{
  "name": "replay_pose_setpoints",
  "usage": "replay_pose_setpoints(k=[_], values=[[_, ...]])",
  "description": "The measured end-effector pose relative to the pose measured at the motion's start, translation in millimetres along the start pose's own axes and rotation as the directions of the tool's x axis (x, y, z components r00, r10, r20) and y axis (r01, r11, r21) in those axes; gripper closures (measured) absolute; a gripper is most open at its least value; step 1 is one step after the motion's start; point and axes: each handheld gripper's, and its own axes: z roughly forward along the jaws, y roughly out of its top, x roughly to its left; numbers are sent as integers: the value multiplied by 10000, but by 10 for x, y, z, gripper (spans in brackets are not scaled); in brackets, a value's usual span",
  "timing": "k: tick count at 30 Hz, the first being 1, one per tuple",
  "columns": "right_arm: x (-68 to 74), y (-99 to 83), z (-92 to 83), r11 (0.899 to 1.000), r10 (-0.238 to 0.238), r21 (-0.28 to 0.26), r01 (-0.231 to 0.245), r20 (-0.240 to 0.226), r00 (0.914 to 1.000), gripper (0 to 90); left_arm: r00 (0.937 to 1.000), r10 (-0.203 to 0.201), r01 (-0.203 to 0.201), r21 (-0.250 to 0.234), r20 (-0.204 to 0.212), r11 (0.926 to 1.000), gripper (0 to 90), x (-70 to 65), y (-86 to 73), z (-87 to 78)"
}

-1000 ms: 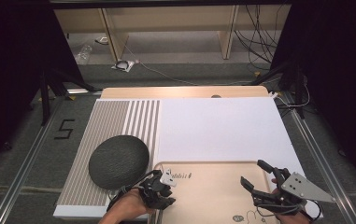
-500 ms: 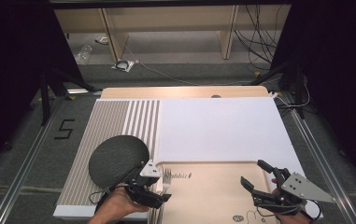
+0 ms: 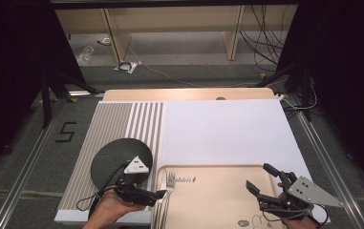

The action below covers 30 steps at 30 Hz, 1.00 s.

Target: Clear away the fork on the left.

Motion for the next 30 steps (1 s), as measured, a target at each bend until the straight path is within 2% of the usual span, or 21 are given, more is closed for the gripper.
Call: replay_pose_setpoints(k=[5, 15, 21, 28, 30], values=[[-4, -3, -1, 10000, 30, -7, -30, 8, 10000, 239, 9986, -521, 517, -339, -109, 9981, 160, 64, -19, -67], [-8, -3, 1, 10000, 27, 2, -27, -15, 10000, 239, 9922, -1194, 1157, -924, -353, 9890, 156, 158, -54, -186], [-8, -2, 2, 10000, 31, -14, -31, -16, 10000, 238, 9851, -1665, 1602, -1209, -440, 9796, 156, 204, -100, -237], [-11, -1, -1, 10000, 54, -23, -54, 5, 10000, 232, 9773, -2049, 1963, -1321, -548, 9716, 156, 251, -175, -278], [-10, 0, 0, 10000, 45, -4, -45, -7, 10000, 231, 9715, -2263, 2154, -1371, -700, 9669, 156, 266, -204, -299]])
